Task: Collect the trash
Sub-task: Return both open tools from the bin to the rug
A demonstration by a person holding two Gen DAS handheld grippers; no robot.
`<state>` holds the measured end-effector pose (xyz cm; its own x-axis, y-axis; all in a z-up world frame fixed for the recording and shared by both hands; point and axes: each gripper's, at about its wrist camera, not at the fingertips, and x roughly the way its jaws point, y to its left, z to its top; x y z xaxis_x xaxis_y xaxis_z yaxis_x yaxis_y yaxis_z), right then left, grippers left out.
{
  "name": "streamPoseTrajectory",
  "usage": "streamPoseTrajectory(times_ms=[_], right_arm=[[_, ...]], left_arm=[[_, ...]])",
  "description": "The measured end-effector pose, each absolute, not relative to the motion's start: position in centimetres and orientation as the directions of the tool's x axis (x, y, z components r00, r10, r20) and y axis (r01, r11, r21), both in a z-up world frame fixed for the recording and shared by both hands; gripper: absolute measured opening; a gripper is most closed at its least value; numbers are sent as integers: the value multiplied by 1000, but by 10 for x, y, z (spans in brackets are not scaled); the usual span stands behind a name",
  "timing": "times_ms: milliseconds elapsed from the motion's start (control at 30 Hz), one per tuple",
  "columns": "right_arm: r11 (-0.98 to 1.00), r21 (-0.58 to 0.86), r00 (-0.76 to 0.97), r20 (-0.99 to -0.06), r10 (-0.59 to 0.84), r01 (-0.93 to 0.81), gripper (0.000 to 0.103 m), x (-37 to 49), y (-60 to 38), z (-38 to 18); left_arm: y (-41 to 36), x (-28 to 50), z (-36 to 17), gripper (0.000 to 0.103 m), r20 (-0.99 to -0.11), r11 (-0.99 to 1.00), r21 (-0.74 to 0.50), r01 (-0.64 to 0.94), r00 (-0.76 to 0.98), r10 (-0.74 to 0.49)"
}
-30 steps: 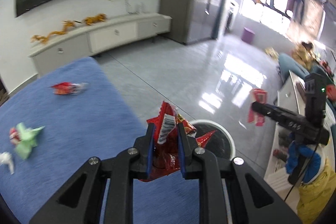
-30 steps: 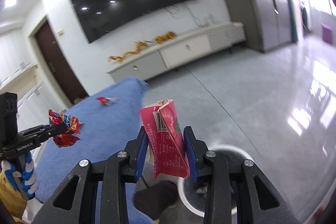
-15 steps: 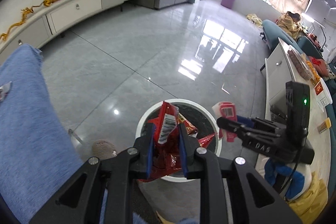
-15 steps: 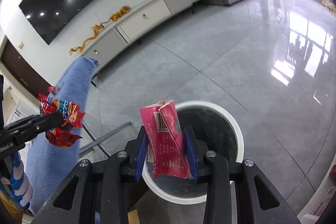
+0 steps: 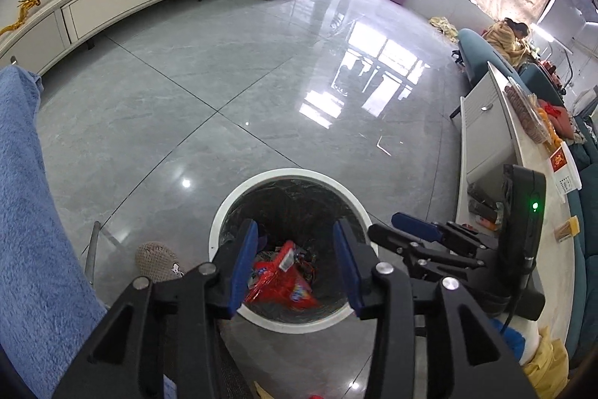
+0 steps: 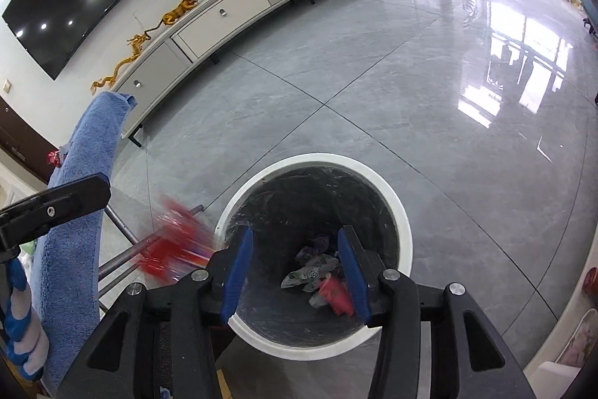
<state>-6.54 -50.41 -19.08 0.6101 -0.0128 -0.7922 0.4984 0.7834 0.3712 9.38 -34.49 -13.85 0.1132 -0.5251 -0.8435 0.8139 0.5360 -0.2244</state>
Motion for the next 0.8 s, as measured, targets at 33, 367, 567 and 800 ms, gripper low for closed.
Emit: streamPoseTrajectory(times_ms=[33,367,567,800], right_arm=[[783,369,611,-791,-18,501,45,-66,-504,-189],[798,349,645,-761,-64,491,50,-69,-487,-157],[817,329,677,-729,-100,474,51,-77,-470,-124],[851,294,717,-685,-130,435,54,-83,-442,-82]], left_arm=[[-343,92,-137,41,-841,539,-220,813,121,-527],[-306,71,-100,54,-797,578,-144,803,252,-549],[-273,56,-68,60,-741,609,-113,785,342,-578],[-229,46,-28,60,-662,657,-94,748,446,-602]])
